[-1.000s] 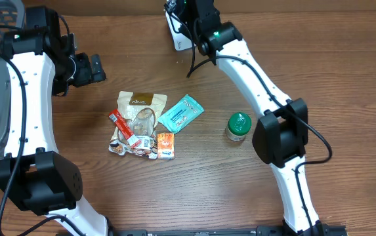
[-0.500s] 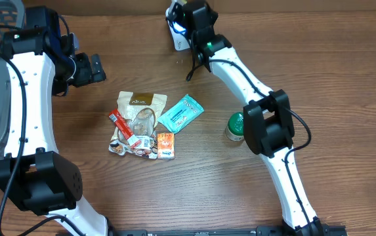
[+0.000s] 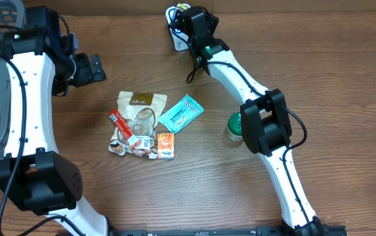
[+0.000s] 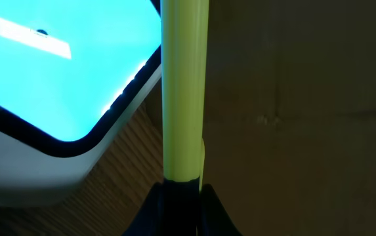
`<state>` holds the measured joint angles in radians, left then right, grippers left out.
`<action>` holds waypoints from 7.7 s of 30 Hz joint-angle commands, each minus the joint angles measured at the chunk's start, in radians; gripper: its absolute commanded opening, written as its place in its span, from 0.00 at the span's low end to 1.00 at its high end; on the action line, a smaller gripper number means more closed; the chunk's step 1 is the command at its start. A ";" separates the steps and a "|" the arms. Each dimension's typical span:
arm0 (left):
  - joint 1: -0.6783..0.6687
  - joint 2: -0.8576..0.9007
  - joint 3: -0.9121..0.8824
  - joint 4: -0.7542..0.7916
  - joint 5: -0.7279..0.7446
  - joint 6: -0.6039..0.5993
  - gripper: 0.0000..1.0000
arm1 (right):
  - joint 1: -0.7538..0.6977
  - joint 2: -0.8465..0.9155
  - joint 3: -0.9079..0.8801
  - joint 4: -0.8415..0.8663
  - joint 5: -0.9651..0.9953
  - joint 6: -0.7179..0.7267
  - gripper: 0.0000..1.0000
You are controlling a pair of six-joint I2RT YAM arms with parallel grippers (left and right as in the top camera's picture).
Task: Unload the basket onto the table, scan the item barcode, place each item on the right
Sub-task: 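Carry the highlighter to the white scanner and hold it under it, then move the highlighter right and release it on the table, then move the right gripper over the green-lidded jar and lower, then grasp the green-lidded jar with the right gripper and lift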
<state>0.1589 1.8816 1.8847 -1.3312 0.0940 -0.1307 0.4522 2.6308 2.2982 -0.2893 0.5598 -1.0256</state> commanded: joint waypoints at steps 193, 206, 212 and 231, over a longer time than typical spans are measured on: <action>-0.003 -0.005 -0.003 0.001 0.007 0.012 1.00 | -0.037 -0.716 -0.539 -1.166 -0.505 1.501 1.00; -0.003 -0.005 -0.003 0.001 0.007 0.012 1.00 | -0.039 -0.710 -0.746 -1.010 -0.505 1.501 1.00; -0.003 -0.005 -0.003 0.001 0.007 0.012 1.00 | -0.039 -0.707 -0.785 -0.963 -0.494 1.501 1.00; -0.003 -0.005 -0.003 0.001 0.007 0.012 1.00 | -0.062 -0.706 -0.901 -0.840 -0.482 1.501 1.00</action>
<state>0.1589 1.8816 1.8847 -1.3315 0.0944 -0.1303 0.3943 1.9385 1.4311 -1.1500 0.0605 0.4713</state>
